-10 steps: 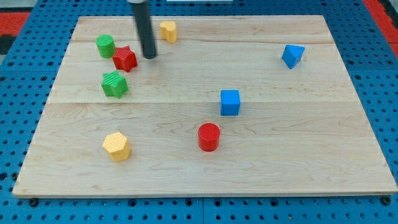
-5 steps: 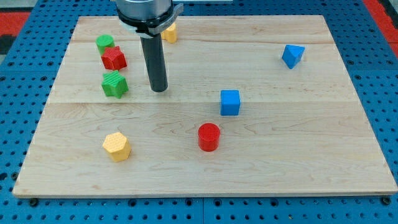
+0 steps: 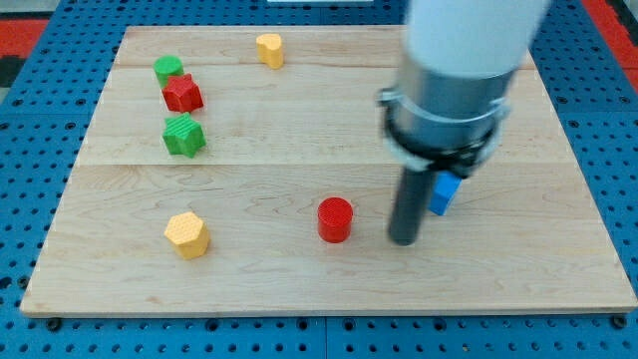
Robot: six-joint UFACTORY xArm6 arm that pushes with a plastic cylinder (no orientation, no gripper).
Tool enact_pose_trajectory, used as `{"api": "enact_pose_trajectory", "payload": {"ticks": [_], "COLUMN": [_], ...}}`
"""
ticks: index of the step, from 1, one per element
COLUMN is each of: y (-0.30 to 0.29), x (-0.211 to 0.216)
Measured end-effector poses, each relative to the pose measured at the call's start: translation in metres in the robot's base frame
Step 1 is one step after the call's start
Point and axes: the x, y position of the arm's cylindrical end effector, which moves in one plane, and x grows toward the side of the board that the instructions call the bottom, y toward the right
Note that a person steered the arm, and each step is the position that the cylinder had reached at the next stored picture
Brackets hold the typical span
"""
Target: Place the red circle at the bottom left of the green star
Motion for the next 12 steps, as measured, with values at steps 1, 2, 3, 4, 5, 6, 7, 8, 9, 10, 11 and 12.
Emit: {"api": "enact_pose_trajectory", "payload": {"ticks": [1, 2, 3, 4, 5, 6, 7, 8, 9, 10, 11, 12], "y": [-0.073, -0.108, -0.066, -0.032, 0.002, 0.029, -0.027, -0.135, -0.100, -0.126, -0.118, -0.138], "x": [0.002, -0.017, -0.025, -0.001, 0.003, -0.016, -0.047, -0.048, -0.048, -0.047, -0.037, -0.032]}}
